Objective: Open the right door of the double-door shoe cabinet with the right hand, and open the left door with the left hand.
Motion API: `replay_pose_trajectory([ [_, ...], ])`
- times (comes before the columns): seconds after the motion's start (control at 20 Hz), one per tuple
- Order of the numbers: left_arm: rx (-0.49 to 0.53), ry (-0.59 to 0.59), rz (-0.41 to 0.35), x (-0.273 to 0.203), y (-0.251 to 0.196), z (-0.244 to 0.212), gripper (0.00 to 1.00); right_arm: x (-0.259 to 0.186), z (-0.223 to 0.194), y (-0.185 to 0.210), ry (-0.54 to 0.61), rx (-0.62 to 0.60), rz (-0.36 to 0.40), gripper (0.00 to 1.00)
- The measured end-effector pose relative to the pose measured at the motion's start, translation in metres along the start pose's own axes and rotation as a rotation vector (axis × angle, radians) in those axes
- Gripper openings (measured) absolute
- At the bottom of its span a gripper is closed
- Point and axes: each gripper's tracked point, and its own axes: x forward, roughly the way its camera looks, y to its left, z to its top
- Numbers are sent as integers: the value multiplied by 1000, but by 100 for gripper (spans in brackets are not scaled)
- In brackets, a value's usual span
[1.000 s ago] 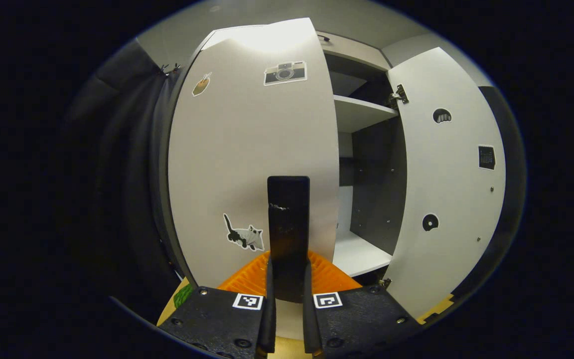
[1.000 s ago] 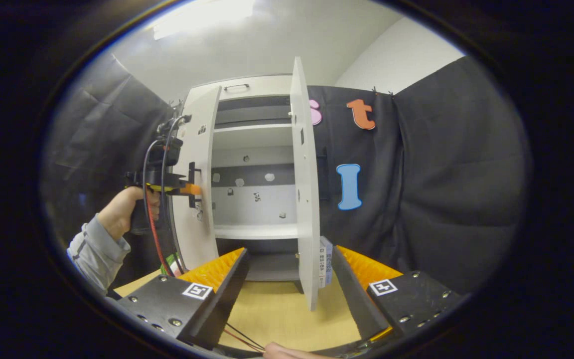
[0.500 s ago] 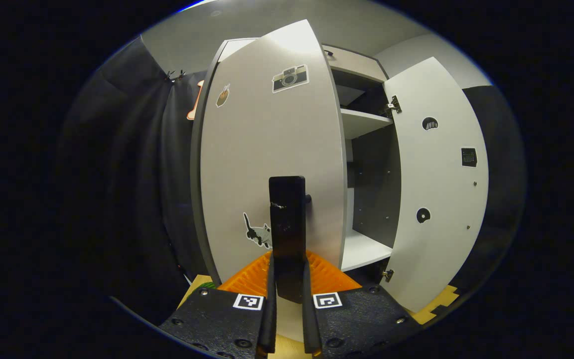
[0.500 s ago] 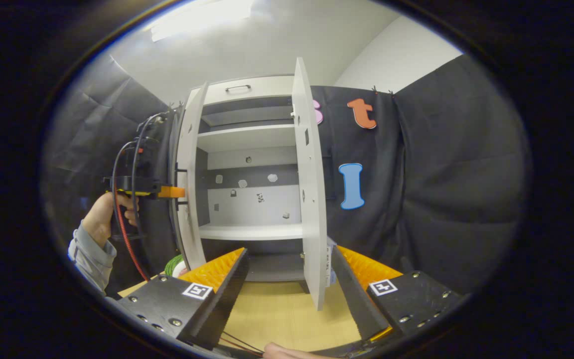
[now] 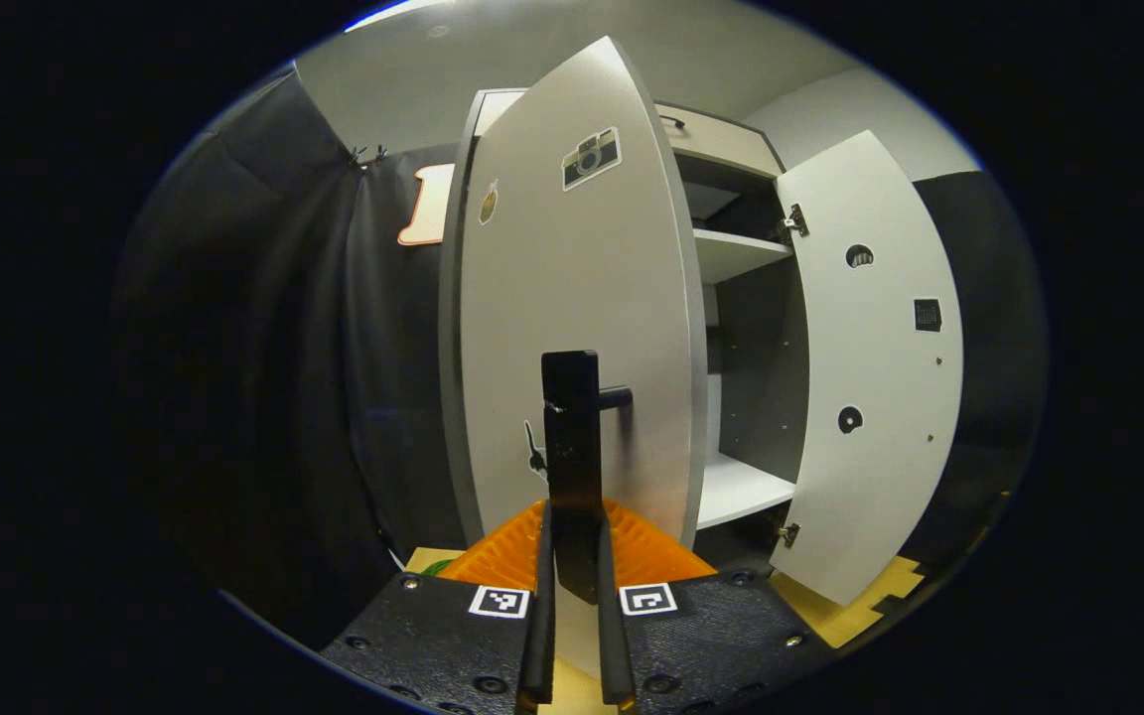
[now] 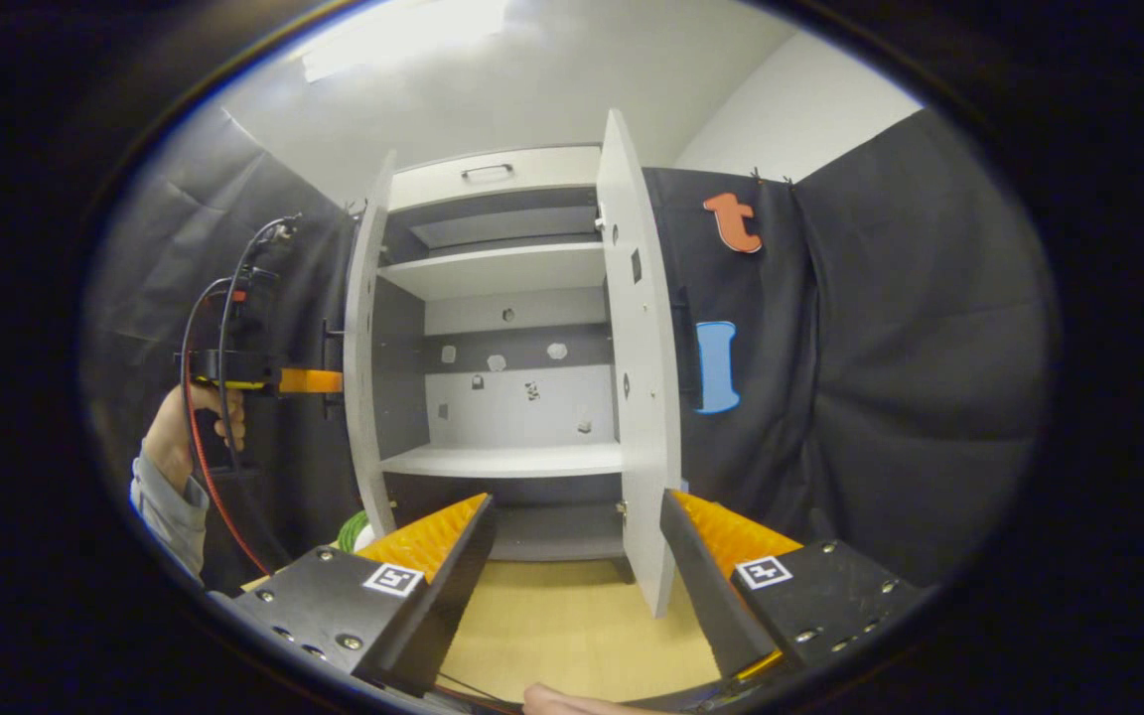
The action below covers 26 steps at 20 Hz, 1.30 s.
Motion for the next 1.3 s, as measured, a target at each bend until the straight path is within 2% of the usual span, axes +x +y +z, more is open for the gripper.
replay_pose_trajectory([
  [0.05,-1,-2,7,-3,6,0,19,1,-1,2,0,-2,1,98],
  [0.25,-10,-5,32,-13,27,-1,14,3,-3,7,-2,-6,0,98],
  [0.3,-3,-3,41,-14,32,-1,14,3,-4,9,0,-6,4,94],
  [0.45,21,-7,72,-19,47,-2,9,4,-5,13,-1,-5,7,94],
  [0.5,25,-8,79,-20,51,-1,8,4,-5,13,-3,-2,8,98],
  [0.65,27,-12,127,-24,77,-2,3,6,-7,17,0,-5,11,94],
  [0.7,23,-14,145,-25,86,-3,4,6,-8,18,2,-9,12,98],
  [0.75,21,-15,159,-25,94,-3,2,7,-9,20,3,-12,15,98],
  [0.95,-25,-17,113,-25,102,-3,0,8,-14,27,6,-12,32,98],
  [1.0,-25,-21,109,-25,102,-3,2,9,-14,29,10,-3,37,98],
  [1.05,-25,-17,113,-26,103,-4,0,10,-16,32,13,-1,44,94],
  [1.1,-27,-23,117,-25,104,-4,0,10,-16,34,14,-7,47,94],
  [1.15,-28,-24,119,-25,102,-3,3,11,-16,34,13,-15,47,98],
  [1.2,-31,-27,118,-25,102,-4,0,11,-16,35,13,-22,47,98],
  [1.3,-43,-1,107,-29,98,-11,2,12,-15,35,11,-24,52,98],
])
